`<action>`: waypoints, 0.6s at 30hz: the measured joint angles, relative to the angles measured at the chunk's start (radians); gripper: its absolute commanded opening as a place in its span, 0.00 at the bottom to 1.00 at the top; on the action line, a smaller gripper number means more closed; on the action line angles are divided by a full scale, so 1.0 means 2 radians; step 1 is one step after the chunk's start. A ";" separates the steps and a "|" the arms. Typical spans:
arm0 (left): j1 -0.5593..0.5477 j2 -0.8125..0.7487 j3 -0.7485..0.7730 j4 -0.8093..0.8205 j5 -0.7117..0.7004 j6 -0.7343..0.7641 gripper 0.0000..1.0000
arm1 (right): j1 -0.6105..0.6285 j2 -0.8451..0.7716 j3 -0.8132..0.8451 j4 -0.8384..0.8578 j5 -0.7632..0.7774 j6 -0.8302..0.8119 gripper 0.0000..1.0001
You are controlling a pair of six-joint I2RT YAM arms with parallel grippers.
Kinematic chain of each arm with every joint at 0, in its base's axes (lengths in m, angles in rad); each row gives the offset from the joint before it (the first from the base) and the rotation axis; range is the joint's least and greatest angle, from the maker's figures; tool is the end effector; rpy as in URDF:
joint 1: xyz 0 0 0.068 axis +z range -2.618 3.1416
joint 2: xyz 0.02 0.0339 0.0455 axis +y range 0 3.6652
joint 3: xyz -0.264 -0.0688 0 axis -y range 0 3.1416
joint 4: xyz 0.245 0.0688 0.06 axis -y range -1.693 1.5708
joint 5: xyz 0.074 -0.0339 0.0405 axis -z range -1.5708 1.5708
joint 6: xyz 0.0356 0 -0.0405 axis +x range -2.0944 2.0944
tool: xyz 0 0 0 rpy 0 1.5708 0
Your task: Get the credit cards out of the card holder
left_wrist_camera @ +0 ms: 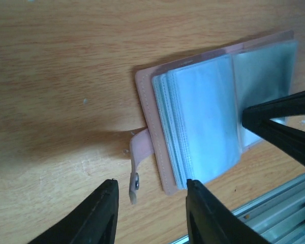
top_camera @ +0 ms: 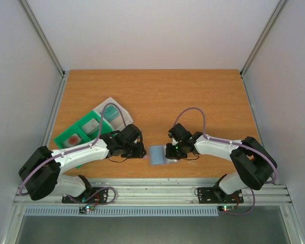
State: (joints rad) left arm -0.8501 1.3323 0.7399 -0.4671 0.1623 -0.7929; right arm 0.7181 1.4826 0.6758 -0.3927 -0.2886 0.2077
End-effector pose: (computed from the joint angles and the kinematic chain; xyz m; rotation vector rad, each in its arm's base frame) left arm 0.1592 -0.1900 0.1878 0.1409 2.8243 -0.6976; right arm 0.1807 0.1713 0.1403 -0.8016 2.7616 0.6148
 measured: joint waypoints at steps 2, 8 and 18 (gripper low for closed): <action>0.004 0.000 -0.008 0.010 0.001 -0.007 0.44 | 0.000 0.002 -0.005 0.015 0.000 0.001 0.06; 0.018 0.001 -0.039 0.063 0.011 -0.017 0.45 | 0.000 0.001 -0.018 0.046 0.000 0.003 0.05; 0.026 0.057 -0.048 0.125 0.026 -0.019 0.43 | 0.000 -0.004 -0.029 0.068 -0.001 0.010 0.05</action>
State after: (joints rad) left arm -0.7986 1.4456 0.6430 -0.2180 0.2150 -0.8299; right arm 0.7181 1.4750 0.6182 -0.2558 -0.2901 0.2287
